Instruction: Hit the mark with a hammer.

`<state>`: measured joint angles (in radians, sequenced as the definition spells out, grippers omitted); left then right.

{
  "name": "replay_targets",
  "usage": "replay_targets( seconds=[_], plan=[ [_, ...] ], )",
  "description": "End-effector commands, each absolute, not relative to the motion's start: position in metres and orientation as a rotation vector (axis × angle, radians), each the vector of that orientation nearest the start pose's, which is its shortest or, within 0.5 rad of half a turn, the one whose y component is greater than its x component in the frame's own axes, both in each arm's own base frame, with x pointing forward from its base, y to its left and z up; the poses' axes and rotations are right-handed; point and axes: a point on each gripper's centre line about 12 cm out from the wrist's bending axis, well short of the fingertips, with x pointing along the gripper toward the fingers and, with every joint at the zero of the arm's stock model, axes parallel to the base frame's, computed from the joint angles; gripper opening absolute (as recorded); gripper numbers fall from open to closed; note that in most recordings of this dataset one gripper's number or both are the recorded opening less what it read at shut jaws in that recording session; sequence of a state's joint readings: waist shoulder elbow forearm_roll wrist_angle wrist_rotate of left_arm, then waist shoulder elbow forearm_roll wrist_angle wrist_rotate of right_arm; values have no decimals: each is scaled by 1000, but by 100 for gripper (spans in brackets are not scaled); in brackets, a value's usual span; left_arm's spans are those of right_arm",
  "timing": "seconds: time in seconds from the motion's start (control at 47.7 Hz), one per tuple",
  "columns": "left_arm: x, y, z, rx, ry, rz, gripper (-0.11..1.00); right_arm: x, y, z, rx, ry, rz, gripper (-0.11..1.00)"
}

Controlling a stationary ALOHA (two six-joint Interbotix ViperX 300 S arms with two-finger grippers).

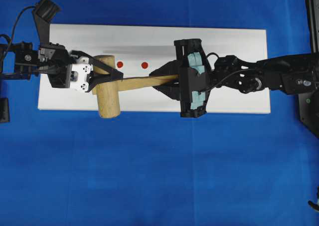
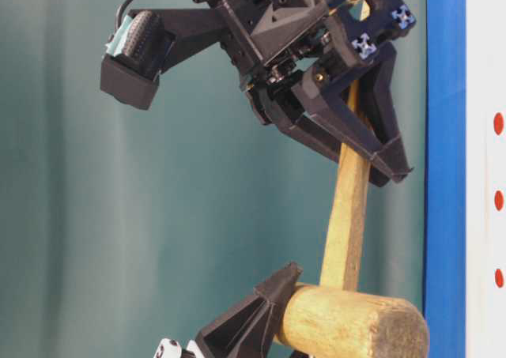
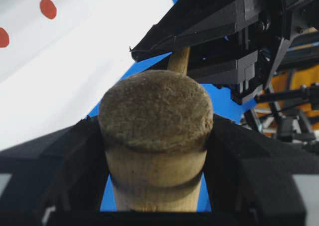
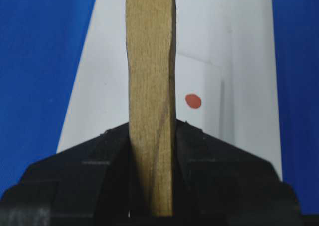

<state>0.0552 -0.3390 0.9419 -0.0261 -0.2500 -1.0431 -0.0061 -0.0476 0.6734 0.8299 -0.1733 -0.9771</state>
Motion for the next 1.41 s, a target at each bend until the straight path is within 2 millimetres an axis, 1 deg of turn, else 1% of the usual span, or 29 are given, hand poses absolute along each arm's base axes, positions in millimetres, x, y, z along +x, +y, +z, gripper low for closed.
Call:
replay_targets(
  seconds=[0.0,0.105,0.126,0.21,0.252,0.315,0.462,0.587,0.797,0.965,1.133,1.259,1.385],
  plan=[
    [319,19,235,-1046,242,217,47,392,-19,205,-176,495,-99,8],
    [319,19,236,-1019,240,211,49,391,-19,206,-171,492,-99,8],
    [319,19,236,-1014,241,210,52,391,-19,206,-170,492,-99,8],
    [318,20,237,-995,237,208,75,390,-18,207,-165,492,-96,8],
    [318,20,238,-989,234,205,85,389,-18,208,-161,493,-94,8],
    [317,22,238,-984,233,211,92,389,-16,210,-156,490,-89,8],
    [313,28,236,-983,234,234,91,386,-15,213,-150,484,-86,8],
    [304,32,235,-986,235,252,91,377,-15,214,-138,482,-90,8],
    [277,30,237,-983,211,240,91,354,-16,216,-111,477,-109,8],
    [257,27,239,-971,198,230,90,340,-16,215,-90,478,-116,8],
    [246,28,241,-923,187,224,90,338,-16,216,-84,478,-116,8],
    [246,29,241,-875,196,225,90,340,-15,218,-75,473,-115,8],
    [245,29,238,-781,229,223,90,341,-8,219,-3,473,-110,8]
  ],
)
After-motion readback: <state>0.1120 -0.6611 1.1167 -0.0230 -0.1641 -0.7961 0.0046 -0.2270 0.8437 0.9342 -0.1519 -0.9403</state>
